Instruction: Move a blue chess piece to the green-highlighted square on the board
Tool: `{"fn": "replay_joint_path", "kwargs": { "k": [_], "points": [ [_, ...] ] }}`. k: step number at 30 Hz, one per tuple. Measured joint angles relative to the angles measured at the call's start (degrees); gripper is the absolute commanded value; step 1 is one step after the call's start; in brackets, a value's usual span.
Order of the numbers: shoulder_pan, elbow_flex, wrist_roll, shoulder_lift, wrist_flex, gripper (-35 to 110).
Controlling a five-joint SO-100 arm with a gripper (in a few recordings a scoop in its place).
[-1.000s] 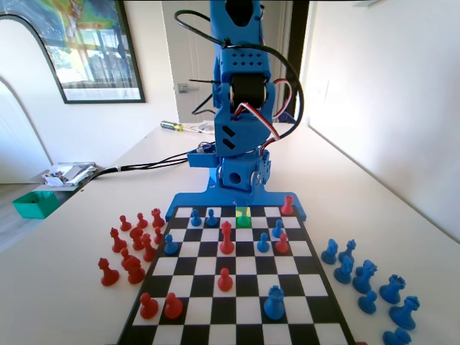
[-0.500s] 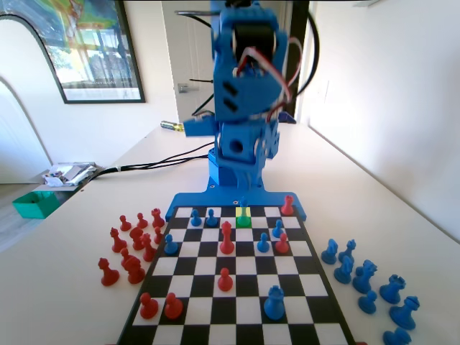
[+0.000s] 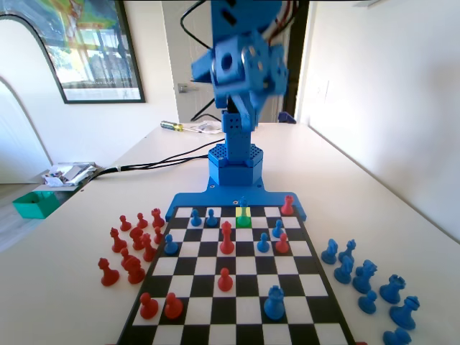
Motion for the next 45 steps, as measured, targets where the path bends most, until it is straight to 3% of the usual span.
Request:
{"fn": "replay_joint_path", "kwargs": {
  "k": [11, 17, 25, 45],
  "points": [
    [0.44, -11.43, 19.51, 7.21, 14.85, 1],
    [2.2, -9.32, 25.58, 16.0, 15.47, 1],
    [3.78, 3.52, 27.6, 27.42, 8.09, 1],
    [4.66, 4.39, 27.95, 37.97, 5.01, 1]
  ]
}}
